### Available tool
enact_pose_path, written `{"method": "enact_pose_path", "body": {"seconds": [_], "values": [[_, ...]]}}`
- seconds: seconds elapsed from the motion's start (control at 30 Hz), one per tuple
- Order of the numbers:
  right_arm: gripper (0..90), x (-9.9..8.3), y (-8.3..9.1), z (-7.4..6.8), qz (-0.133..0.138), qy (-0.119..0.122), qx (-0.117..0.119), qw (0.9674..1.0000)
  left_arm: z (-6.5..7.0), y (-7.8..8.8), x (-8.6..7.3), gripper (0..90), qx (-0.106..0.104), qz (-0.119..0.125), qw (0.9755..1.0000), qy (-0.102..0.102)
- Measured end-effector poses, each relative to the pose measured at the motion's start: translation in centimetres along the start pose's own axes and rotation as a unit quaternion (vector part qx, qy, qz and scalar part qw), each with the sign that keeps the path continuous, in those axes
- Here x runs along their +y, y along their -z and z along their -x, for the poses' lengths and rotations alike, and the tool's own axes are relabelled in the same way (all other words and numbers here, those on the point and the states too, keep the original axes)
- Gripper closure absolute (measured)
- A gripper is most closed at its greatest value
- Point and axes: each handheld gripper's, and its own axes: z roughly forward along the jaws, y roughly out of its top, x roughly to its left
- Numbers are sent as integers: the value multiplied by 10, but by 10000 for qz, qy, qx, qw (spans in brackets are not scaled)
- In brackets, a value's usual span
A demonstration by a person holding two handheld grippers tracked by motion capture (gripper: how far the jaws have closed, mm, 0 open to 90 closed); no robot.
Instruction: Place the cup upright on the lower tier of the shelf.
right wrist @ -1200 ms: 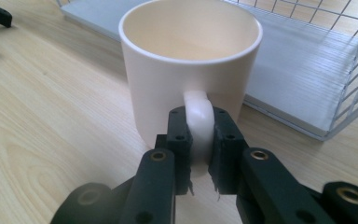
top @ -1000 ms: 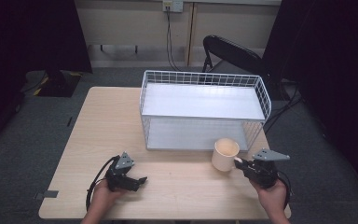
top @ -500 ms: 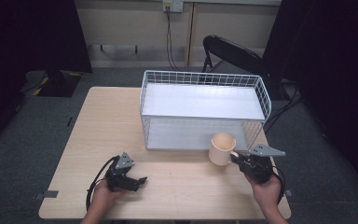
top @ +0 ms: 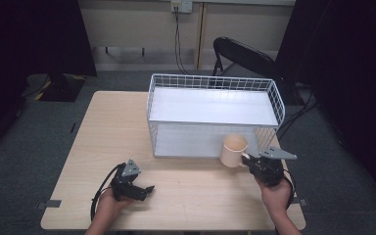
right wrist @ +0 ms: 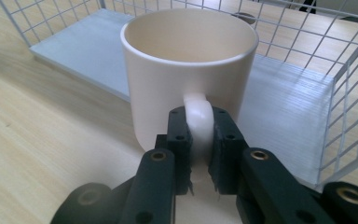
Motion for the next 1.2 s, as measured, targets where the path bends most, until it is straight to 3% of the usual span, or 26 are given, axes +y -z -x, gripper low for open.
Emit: {"method": "enact_pose_path", "body": {"seconds": [0.43, 1.2], "values": [[803, 4, -9, 1, 133, 55, -325, 9994, 0, 0, 0, 58, 5, -7, 10000, 10], [803, 6, -33, 4, 117, -51, -569, 9983, 0, 0, 0, 58, 4, 0, 10000, 7]]}}
